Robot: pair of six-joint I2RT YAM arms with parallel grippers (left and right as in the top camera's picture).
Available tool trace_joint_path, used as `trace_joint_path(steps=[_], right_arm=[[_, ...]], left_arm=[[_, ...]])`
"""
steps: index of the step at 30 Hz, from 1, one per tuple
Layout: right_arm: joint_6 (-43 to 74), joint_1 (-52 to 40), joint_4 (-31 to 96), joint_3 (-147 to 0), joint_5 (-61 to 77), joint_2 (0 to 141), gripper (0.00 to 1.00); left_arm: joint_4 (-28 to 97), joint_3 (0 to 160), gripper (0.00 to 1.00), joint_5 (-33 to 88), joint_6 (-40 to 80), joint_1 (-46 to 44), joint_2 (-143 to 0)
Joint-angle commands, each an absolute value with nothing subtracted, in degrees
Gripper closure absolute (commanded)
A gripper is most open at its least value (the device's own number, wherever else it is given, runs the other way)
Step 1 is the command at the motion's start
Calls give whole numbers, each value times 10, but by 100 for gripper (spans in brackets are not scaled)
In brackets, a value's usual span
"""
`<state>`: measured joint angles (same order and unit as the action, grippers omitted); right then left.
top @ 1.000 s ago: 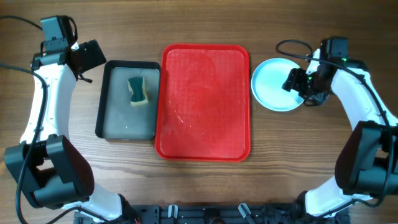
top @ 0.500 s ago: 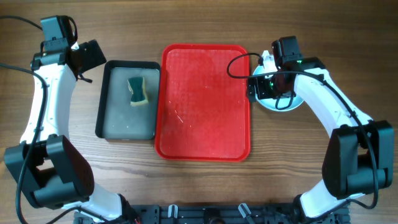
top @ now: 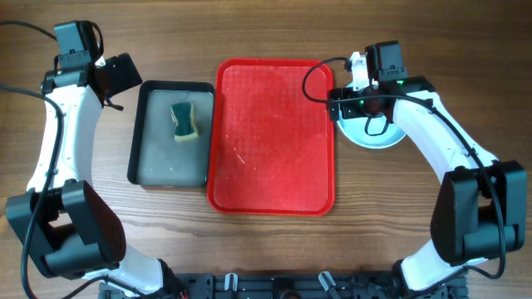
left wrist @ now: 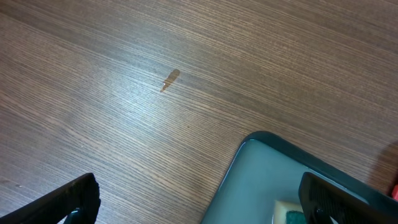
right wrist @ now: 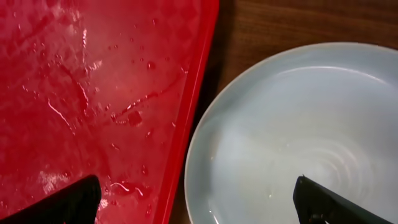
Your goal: Clean dirty plates on tray and stack at the side
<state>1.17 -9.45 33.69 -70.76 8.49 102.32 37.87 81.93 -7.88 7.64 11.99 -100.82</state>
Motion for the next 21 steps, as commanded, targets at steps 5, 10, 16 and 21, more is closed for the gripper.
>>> trace_joint_path(steps=[5, 10, 16, 21], right_arm=[[1, -94, 320, -717, 75, 1028, 0], [1, -95, 320, -717, 54, 1003, 0], [0, -99, 316, -717, 33, 895, 0], [1, -99, 311, -717, 28, 819, 0]], left_arm=[[377, 824, 0, -84, 82, 122, -1006], [377, 824, 0, -84, 82, 122, -1006], [377, 824, 0, -84, 82, 122, -1006], [377, 824, 0, -84, 82, 122, -1006]])
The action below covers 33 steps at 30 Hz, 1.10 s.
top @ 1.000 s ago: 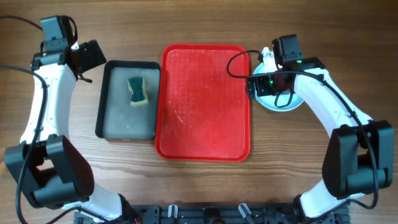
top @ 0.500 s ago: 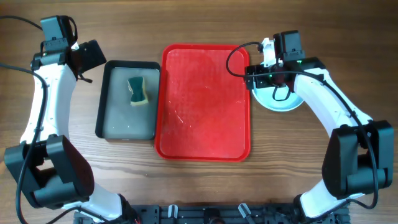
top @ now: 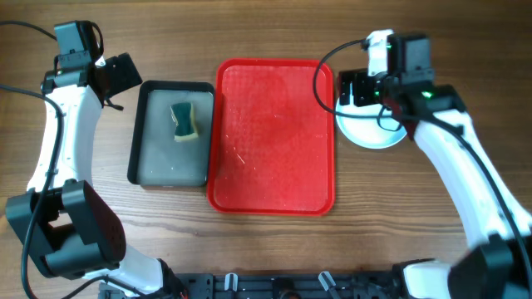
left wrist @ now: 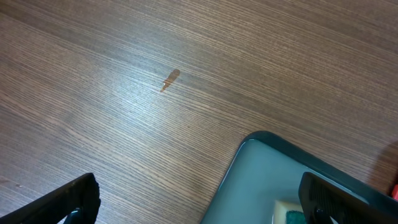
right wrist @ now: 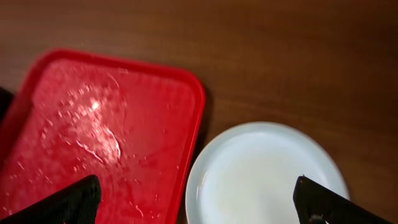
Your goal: Clean dirty plates on tray and stack at the side
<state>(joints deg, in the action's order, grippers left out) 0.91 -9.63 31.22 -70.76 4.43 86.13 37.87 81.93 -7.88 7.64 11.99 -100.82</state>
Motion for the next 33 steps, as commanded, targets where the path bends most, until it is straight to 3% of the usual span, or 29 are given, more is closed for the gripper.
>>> trace_joint_path(steps=[1, 14, 21, 33], right_arm=[[0, -99, 311, -717, 28, 807, 1], [-18, -99, 267, -694, 17, 595, 0], [-15, -99, 132, -533, 20, 399, 0], [-13, -68, 17, -256, 64, 90, 0]], left_arm=[[377, 824, 0, -84, 81, 122, -1006], [377, 824, 0, -84, 82, 122, -1006], [377, 824, 0, -84, 81, 122, -1006], [377, 824, 0, -84, 81, 122, -1006]])
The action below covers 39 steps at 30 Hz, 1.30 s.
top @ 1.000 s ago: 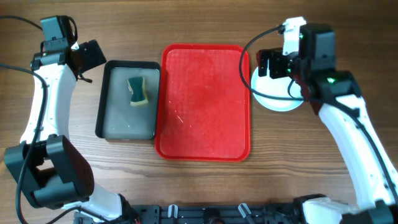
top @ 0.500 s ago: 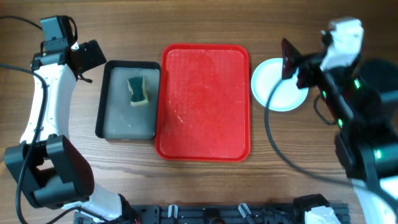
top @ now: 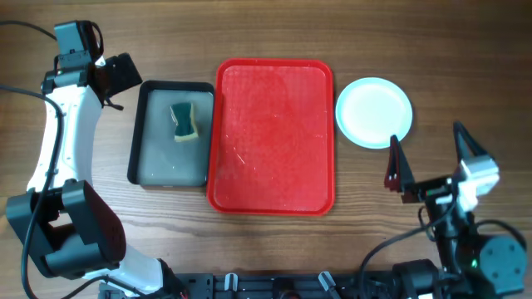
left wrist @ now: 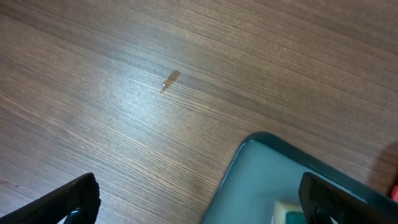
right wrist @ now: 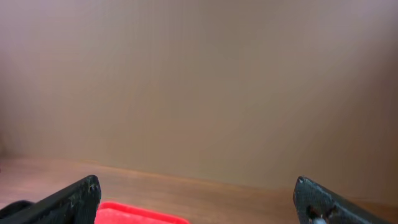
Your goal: Clean dirty plates on tray and stack at the side
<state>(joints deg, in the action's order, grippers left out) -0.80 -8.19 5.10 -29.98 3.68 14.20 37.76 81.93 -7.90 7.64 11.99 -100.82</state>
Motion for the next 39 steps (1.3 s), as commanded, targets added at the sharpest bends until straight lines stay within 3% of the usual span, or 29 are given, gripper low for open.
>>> trace_joint_path(steps=[1, 8, 24, 30, 36, 39], right_arm=[[-13, -64, 0, -243, 66, 78, 0], [-13, -60, -155, -158, 70, 17, 0], [-9, -59, -246, -5, 91, 2, 0], [-11, -59, -197, -3, 91, 2, 0], [-8, -52, -3, -3, 90, 2, 0], [-5, -29, -7, -3, 96, 2, 0]], left_arm=[[377, 824, 0, -84, 81, 122, -1006], [377, 824, 0, -84, 82, 122, -1006], [377, 824, 0, -84, 82, 122, -1006], [377, 824, 0, -84, 81, 122, -1006], [377, 824, 0, -84, 82, 122, -1006], [377, 824, 0, -84, 82, 122, -1006]])
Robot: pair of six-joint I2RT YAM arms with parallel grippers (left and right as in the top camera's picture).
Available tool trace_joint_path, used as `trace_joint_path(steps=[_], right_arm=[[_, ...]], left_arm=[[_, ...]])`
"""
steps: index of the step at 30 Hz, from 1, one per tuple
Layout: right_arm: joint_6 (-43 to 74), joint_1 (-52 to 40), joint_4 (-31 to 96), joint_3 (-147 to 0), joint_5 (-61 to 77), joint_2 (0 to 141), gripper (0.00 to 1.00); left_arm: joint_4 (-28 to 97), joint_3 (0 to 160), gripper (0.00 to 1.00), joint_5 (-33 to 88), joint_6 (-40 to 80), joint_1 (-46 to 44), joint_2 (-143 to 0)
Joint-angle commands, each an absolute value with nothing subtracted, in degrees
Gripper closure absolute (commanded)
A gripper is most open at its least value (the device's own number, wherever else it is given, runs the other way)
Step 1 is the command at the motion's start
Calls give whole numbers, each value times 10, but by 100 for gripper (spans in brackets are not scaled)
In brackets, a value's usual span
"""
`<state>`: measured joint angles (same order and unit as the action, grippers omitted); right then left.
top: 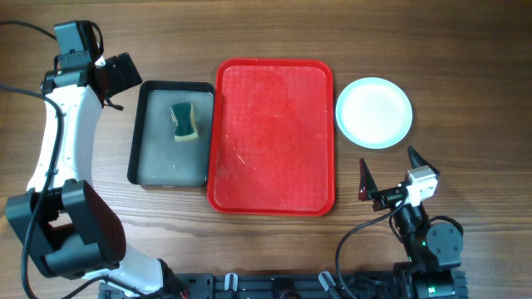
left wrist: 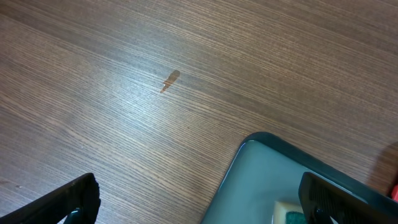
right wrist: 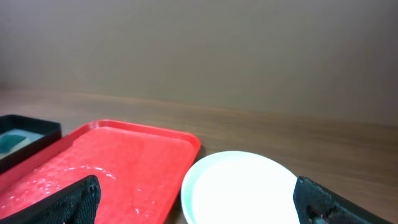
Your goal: Clean dirty plates on tray and stack at the side
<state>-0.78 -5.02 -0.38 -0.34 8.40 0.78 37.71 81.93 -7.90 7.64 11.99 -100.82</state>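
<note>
A white plate (top: 373, 112) lies on the wood just right of the red tray (top: 274, 137), whose wet surface carries no plates. The right wrist view shows the same plate (right wrist: 245, 186) and tray (right wrist: 106, 162) from low down. My right gripper (top: 389, 173) is open and empty near the front edge, well short of the plate; its fingers (right wrist: 71, 200) frame the view. At the far left, my left gripper (top: 116, 73) stands open and empty above bare wood beside the bin's corner.
A black bin (top: 170, 133) left of the tray holds a yellow-green sponge (top: 184, 120). The bin's corner (left wrist: 273, 168) and a bit of sponge (left wrist: 289, 216) show in the left wrist view. A small brown mark (left wrist: 169, 79) is on the wood.
The right arm has drawn in and sunk lower at the front right; its camera now faces the tray and plate instead of the wall. The left arm and all objects are unchanged.
My right gripper was open close over the plate beside the tray. Then it was higher above the plate. Then the arm was back at the front right, facing the wall, and now sits lower there. The plate, the tray and the left arm stayed put.
</note>
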Motion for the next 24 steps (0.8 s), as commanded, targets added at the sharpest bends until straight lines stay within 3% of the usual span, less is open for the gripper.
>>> trace_joint_path(steps=[1, 24], right_arm=[[8, -21, -7, -3, 96, 2, 0], [38, -16, -7, -3, 95, 3, 1]], left_arm=[[377, 824, 0, -84, 82, 122, -1006], [377, 824, 0, -84, 82, 122, -1006]])
